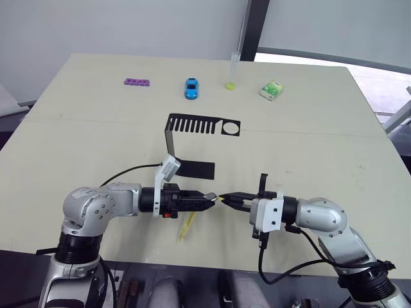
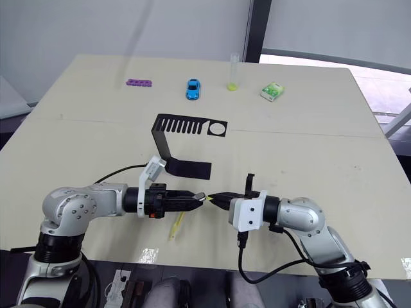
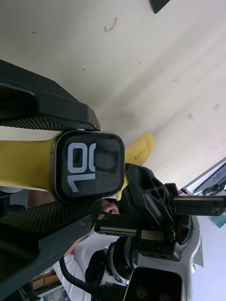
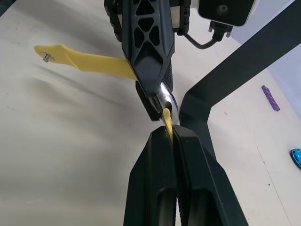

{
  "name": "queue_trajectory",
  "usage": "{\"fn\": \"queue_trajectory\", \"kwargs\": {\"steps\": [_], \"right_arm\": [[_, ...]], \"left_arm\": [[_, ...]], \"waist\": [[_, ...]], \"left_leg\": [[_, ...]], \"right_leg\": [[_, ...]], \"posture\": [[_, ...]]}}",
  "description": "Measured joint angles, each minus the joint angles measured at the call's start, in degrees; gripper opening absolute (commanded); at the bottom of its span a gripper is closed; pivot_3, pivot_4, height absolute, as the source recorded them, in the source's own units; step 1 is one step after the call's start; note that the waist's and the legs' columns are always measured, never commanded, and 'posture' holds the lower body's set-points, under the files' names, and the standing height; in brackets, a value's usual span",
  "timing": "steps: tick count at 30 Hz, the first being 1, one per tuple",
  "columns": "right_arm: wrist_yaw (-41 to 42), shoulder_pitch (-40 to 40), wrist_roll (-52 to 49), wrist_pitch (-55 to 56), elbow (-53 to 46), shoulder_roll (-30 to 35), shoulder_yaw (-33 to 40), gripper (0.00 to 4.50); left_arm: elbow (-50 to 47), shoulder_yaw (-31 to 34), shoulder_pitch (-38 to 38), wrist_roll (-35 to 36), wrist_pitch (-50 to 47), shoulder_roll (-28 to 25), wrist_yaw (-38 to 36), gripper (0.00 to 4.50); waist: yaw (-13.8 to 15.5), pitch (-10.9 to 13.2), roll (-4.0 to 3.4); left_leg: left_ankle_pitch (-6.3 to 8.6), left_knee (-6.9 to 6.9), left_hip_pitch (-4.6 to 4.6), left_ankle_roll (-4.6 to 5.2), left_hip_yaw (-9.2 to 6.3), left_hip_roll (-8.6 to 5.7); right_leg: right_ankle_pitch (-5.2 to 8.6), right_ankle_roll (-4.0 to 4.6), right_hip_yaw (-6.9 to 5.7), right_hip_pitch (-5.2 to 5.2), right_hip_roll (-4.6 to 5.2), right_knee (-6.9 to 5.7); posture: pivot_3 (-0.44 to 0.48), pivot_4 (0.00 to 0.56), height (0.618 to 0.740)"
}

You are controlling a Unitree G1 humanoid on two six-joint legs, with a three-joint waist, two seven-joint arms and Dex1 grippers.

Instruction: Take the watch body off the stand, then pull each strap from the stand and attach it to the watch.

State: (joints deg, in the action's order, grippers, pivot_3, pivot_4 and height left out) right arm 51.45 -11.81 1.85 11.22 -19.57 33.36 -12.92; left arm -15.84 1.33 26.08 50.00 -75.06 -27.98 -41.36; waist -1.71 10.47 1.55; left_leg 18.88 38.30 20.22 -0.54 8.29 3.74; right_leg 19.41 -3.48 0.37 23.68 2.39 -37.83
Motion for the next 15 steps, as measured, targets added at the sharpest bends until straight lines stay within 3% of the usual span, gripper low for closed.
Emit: {"fn": "queue_trajectory", "kwargs": {"steps": [15], "right_arm": [[-0.2,-0.1,1.1,-1.4,0.0,-0.5,0.4,0.0]], "left_arm": [[-1.6,-0.2,0.0,-0.5,0.2,1.7,3.4,1.63]], "waist": [[0.0,0.0,0.0]], "left_leg": [[0.0,0.0,0.0,0.0,0.0,0.0]], "right_leg": [[0.0,0.0,0.0,0.0,0.0,0.0]], "posture": [[0.0,0.15,0.74]]}}
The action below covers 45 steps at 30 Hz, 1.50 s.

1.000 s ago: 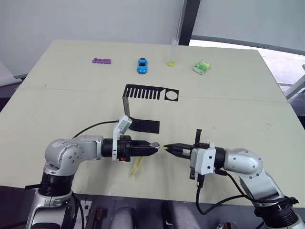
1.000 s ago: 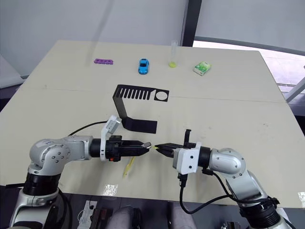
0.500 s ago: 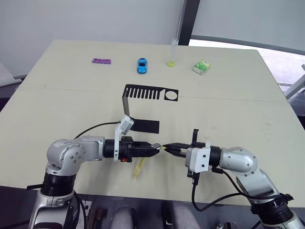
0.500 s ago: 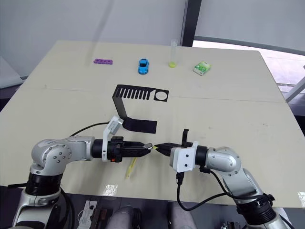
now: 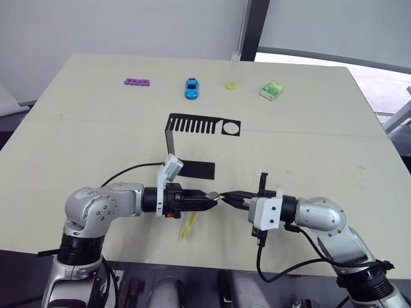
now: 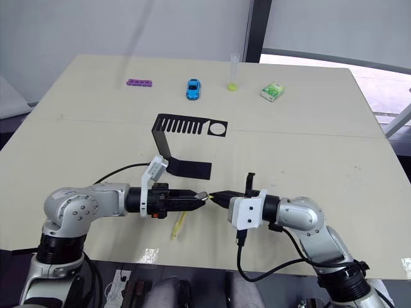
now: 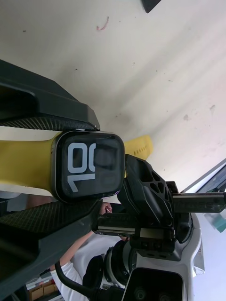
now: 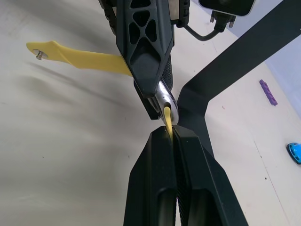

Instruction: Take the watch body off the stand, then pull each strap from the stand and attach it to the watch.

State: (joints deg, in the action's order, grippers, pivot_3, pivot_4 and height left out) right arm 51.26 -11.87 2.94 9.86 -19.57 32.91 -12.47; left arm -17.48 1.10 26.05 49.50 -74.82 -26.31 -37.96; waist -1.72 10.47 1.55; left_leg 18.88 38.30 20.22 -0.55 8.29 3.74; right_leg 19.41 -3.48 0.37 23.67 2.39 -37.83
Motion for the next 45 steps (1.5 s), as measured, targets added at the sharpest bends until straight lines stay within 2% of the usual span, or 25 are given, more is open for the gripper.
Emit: {"fn": "queue_trajectory", "kwargs": {"steps": [23,45], "right_arm": [[-0.1,-0.3,2.2,-0.2,1.0,0.1,0.4,0.0],[0.0,-0.6,2.2,-0.1,1.0,0.7,0.4,0.0]], "left_arm": [[-0.2,-0.1,0.0,-0.4,-0.9,2.9,5.4,1.63],[-0.2,-0.4,-0.2,-0.8,-0.1,2.5,5.6,1.63]], "waist": [[0.0,0.0,0.0],[0.0,0.0,0.0]], "left_leg": [[0.0,0.0,0.0,0.0,0.0,0.0],[0.0,0.0,0.0,0.0,0.0,0.0]], "right_leg": [[0.0,0.0,0.0,0.0,0.0,0.0],[0.0,0.0,0.0,0.0,0.0,0.0]], "posture": [[0.0,0.15,0.74],[0.0,0.15,0.74]]}}
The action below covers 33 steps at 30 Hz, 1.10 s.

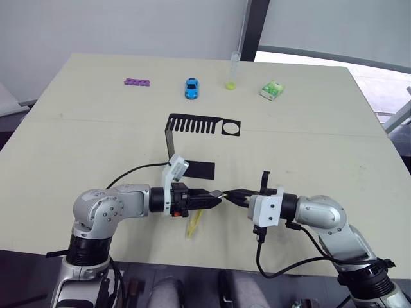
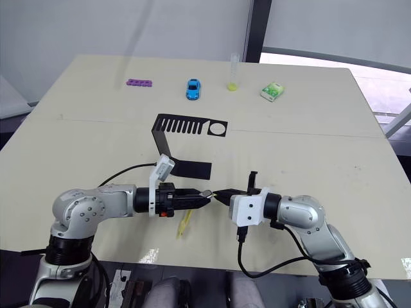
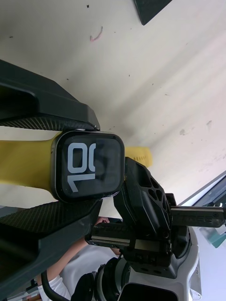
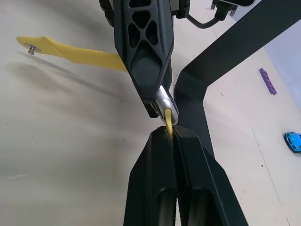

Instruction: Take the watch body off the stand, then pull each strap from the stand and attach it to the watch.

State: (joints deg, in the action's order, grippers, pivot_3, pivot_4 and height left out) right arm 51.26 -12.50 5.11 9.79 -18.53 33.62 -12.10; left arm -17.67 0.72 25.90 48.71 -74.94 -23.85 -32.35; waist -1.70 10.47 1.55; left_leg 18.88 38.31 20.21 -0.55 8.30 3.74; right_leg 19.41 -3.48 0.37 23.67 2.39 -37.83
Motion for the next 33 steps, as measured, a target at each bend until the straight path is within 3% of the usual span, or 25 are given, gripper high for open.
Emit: {"fn": "queue_trajectory", "kwargs": {"steps": [33], "right_arm": [[0.2,0.0,-0.1,0.2,0.8,0.8,0.0,0.0]], "left_arm": [[0.1,-1.4,-0.8,-1.5,2.7,0.3,0.5,1.63]], "waist": [[0.0,0.0,0.0]], "left_leg": [[0.0,0.0,0.0,0.0,0.0,0.0]], "right_leg": [[0.0,0.0,0.01,0.0,0.0,0.0]], "posture": [[0.0,0.15,0.74]]}}
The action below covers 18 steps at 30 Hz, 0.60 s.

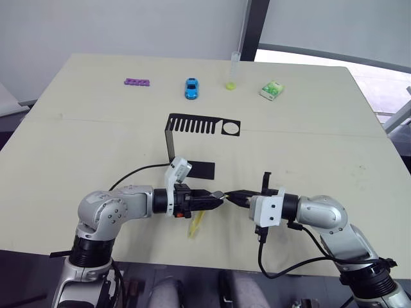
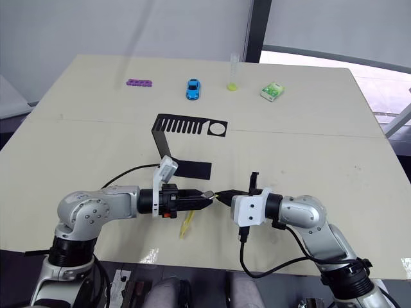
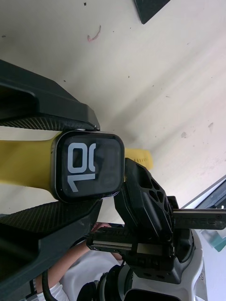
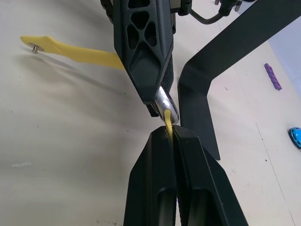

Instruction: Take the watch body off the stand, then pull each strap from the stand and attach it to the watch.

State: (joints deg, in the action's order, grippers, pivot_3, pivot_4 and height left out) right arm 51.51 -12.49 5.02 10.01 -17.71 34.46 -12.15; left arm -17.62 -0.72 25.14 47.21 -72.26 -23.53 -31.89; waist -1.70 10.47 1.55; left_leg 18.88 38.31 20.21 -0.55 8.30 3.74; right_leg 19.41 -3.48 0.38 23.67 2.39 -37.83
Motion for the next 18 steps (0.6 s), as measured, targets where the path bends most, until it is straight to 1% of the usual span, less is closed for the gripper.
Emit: {"fn": "queue_trajectory", "kwargs": {"steps": [2,5,10,12,13,15,16,18], "right_arm": [[0.0,0.0,-0.3,0.0,0.0,0.0,0.1,0.0],[0.2,0.3,-2.8,-0.5,-0.1,0.2,0.7,0.91],[2.1,1.5,-6.2,1.6,-2.7,2.2,0.4,3.16],[2.9,2.8,-7.0,2.7,-2.8,4.4,0.7,4.19],[3.0,3.4,-7.2,2.9,-2.8,5.2,1.1,4.47],[3.3,4.7,-7.7,3.7,-2.8,6.8,2.0,4.47],[3.3,5.2,-8.1,4.2,-2.7,7.5,2.6,4.47],[3.4,7.2,-9.2,5.7,-2.4,9.0,4.8,4.47]], "left_arm": [[-0.1,-0.2,-0.1,-0.1,0.7,-0.1,-0.2,1.63],[-0.5,-0.6,-0.3,-0.5,2.4,-0.9,-0.9,1.63],[-1.6,-1.6,-1.7,-1.0,6.2,-2.5,-4.3,1.63],[-2.4,-1.4,-2.5,-0.8,8.5,-4.7,-6.9,1.63],[-2.5,-1.2,-3.2,-0.9,9.7,-5.6,-8.1,1.63],[-2.7,-1.2,-4.7,-1.8,13.8,-7.7,-11.7,1.63],[-3.1,-1.5,-5.7,-3.3,18.0,-8.9,-14.4,1.63],[-3.6,-2.0,-8.3,-8.8,30.4,-11.4,-21.0,1.63]], "waist": [[0.0,0.0,0.0],[0.0,0.0,0.0],[0.1,0.0,0.0],[0.1,0.0,0.0],[0.0,0.0,0.0],[-0.1,0.0,0.0],[-0.1,0.0,0.0],[0.0,0.0,-0.01]], "left_leg": [[0.0,0.0,0.0,0.0,0.0,0.0],[0.0,0.0,0.0,0.0,0.0,0.0],[0.0,-0.01,0.0,0.0,0.0,0.0],[0.0,-0.01,0.0,0.0,0.0,-0.01],[0.0,-0.01,-0.02,-0.01,0.01,0.0],[0.0,-0.02,-0.02,-0.01,0.01,0.02],[0.0,-0.02,-0.02,-0.01,0.02,0.02],[0.01,-0.03,-0.02,-0.03,0.03,0.02]], "right_leg": [[0.0,0.0,0.0,0.0,0.0,0.0],[0.0,0.0,0.0,0.0,0.0,0.0],[0.0,0.0,0.0,0.0,0.01,0.01],[0.0,0.0,0.0,-0.01,0.01,0.03],[0.0,0.0,0.0,-0.01,0.01,0.02],[0.01,0.01,0.0,-0.01,-0.01,0.02],[0.01,0.02,0.01,0.0,-0.01,0.02],[0.03,0.05,-0.02,-0.02,-0.02,0.05]], "posture": [[0.0,0.15,0.74],[0.0,0.15,0.74],[0.0,0.15,0.74],[0.0,0.15,0.74],[0.0,0.15,0.74],[0.0,0.15,0.74],[0.0,0.15,0.74],[0.0,0.15,0.74]]}}
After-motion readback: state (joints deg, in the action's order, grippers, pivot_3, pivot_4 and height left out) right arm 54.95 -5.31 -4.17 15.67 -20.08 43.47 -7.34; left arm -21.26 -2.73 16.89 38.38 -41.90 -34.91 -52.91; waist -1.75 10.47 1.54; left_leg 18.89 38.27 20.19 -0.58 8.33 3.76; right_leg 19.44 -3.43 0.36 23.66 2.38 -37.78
